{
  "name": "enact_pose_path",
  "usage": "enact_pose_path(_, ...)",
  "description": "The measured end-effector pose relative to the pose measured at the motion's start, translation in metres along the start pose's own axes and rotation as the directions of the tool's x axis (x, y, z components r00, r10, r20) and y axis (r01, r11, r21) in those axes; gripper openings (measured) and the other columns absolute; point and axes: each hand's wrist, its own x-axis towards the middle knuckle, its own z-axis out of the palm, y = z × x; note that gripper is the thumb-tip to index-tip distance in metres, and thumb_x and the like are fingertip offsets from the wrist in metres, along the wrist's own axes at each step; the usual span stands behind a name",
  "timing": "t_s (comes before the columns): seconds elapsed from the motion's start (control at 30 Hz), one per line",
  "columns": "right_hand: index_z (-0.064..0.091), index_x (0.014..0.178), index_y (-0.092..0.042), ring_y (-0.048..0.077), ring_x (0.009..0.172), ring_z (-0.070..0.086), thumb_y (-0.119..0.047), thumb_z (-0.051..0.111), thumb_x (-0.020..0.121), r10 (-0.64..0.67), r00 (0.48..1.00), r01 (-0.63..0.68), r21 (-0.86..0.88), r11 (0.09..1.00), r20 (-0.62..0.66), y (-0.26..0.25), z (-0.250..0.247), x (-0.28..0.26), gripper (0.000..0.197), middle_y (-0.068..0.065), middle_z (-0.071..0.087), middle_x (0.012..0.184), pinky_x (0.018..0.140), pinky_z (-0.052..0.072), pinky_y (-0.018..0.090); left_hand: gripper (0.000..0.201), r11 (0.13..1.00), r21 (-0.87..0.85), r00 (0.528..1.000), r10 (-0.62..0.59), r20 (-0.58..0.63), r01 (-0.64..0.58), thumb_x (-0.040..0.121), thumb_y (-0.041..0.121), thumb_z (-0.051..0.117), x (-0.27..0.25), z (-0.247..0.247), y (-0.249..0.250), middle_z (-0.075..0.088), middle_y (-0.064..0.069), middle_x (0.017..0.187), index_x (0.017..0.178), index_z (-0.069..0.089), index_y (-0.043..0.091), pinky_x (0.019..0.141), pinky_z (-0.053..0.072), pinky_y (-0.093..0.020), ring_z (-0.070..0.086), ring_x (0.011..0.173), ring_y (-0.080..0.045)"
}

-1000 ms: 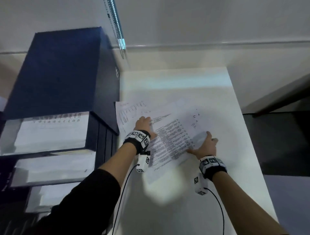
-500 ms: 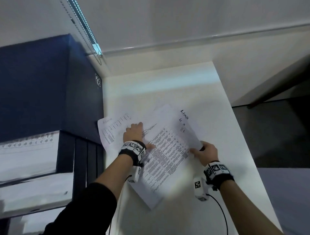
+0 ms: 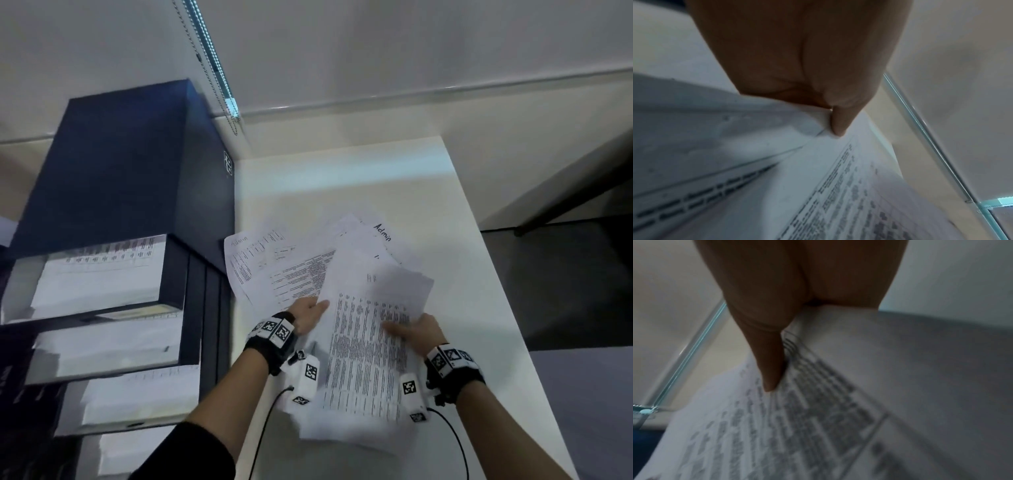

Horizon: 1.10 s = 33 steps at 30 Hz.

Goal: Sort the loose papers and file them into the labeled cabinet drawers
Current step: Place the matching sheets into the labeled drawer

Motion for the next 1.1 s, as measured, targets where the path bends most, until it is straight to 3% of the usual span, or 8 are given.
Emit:
enact_pose_path(0.1, 0.074, 0.088, -0.012, 0.022, 0.077, 0.073, -0.027, 0.086, 0.07, -0.054, 0.998, 0.055, -0.015, 0.998, 0.035, -0.002, -0.011, -0.007, 0.026, 0.006, 0.076, 0.082, 0.078, 0.06, 0.039, 0.039, 0.996, -0.071, 0.992, 0.053, -0.115, -0.062, 0.094, 0.036, 0.06, -0.007, -0.001, -0.01, 0.045, 0.007, 0.06, 0.065, 0.055, 0.012, 0.061, 0.041, -0.024, 0.044, 0.057, -0.012)
enact_pose_path(0.2, 0.073, 0.086, -0.012, 0.022, 0.074, 0.073, -0.028, 0.086, 0.071, -0.105, 0.991, 0.105, 0.001, 0.994, -0.08, -0.002, -0.018, -0.016, 0.026, 0.004, 0.076, 0.078, 0.07, 0.061, 0.036, 0.009, 0.977, -0.182, 0.97, 0.069, -0.233, -0.113, 0.079, 0.021, 0.081, -0.012, 0.002, -0.025, 0.048, 0.02, 0.045, 0.084, 0.076, 0.015, 0.059, 0.041, -0.016, 0.048, 0.05, 0.001)
enact_pose_path(0.37, 0.072, 0.071, -0.011, 0.013, 0.054, 0.061, -0.028, 0.088, 0.069, -0.143, 0.959, 0.16, 0.05, 0.986, -0.243, 0.001, -0.012, -0.027, 0.023, 0.0, 0.07, 0.061, 0.05, 0.048, 0.022, 0.044, 0.925, -0.361, 0.928, -0.026, -0.372, -0.119, 0.056, 0.027, 0.095, -0.019, 0.013, -0.047, 0.072, 0.008, 0.071, 0.092, 0.071, 0.02, 0.068, 0.056, -0.025, 0.069, 0.071, -0.011)
enact_pose_path(0.47, 0.071, 0.066, -0.006, 0.014, 0.049, 0.053, -0.031, 0.084, 0.074, -0.166, 0.966, 0.173, 0.017, 0.985, -0.198, 0.002, -0.006, -0.031, 0.029, 0.001, 0.063, 0.054, 0.047, 0.044, 0.023, 0.025, 0.866, -0.459, 0.896, -0.03, -0.444, -0.198, 0.075, 0.043, 0.081, -0.022, 0.016, -0.055, 0.067, 0.007, 0.077, 0.087, 0.074, 0.023, 0.067, 0.05, -0.022, 0.062, 0.074, -0.014)
enact_pose_path(0.67, 0.062, 0.059, -0.021, 0.007, 0.044, 0.046, -0.031, 0.07, 0.088, -0.204, 0.938, 0.187, -0.088, 0.978, -0.281, 0.005, -0.014, -0.038, 0.031, -0.013, 0.05, 0.042, 0.042, 0.034, 0.015, 0.02, 0.875, -0.427, 0.861, -0.023, -0.508, -0.229, 0.088, 0.032, 0.071, -0.035, -0.005, -0.068, 0.067, 0.007, 0.074, 0.086, 0.077, 0.013, 0.074, 0.047, -0.021, 0.06, 0.069, -0.01)
enact_pose_path(0.77, 0.071, 0.077, -0.016, 0.015, 0.054, 0.053, -0.033, 0.067, 0.09, -0.13, 0.917, 0.099, -0.102, 0.99, -0.377, 0.013, -0.022, -0.037, 0.022, -0.005, 0.06, 0.059, 0.048, 0.034, 0.018, 0.015, 0.875, -0.434, 0.821, -0.082, -0.565, -0.212, 0.083, 0.03, 0.076, -0.035, -0.009, -0.081, 0.074, 0.006, 0.084, 0.09, 0.078, 0.017, 0.076, 0.051, -0.019, 0.067, 0.082, -0.007)
enact_pose_path(0.97, 0.072, 0.089, -0.01, 0.025, 0.071, 0.068, -0.034, 0.067, 0.089, -0.078, 0.958, 0.035, -0.159, 0.987, -0.276, 0.014, -0.005, -0.045, 0.024, 0.004, 0.071, 0.074, 0.056, 0.052, 0.025, 0.026, 0.925, -0.352, 0.84, -0.075, -0.538, -0.142, 0.081, 0.008, 0.073, -0.033, 0.013, -0.093, 0.053, 0.004, 0.058, 0.097, 0.059, 0.022, 0.052, 0.046, -0.018, 0.048, 0.053, -0.015)
enact_pose_path(1.1, 0.059, 0.118, -0.014, 0.021, 0.082, 0.068, -0.026, 0.082, 0.075, -0.047, 0.975, 0.029, -0.082, 0.996, -0.219, 0.007, 0.017, -0.046, 0.05, 0.005, 0.07, 0.098, 0.07, 0.056, 0.031, 0.041, 0.87, -0.447, 0.886, -0.026, -0.462, -0.208, 0.066, 0.004, 0.087, -0.028, 0.021, -0.091, 0.047, 0.01, 0.053, 0.097, 0.064, 0.017, 0.071, 0.049, -0.029, 0.046, 0.053, -0.012)
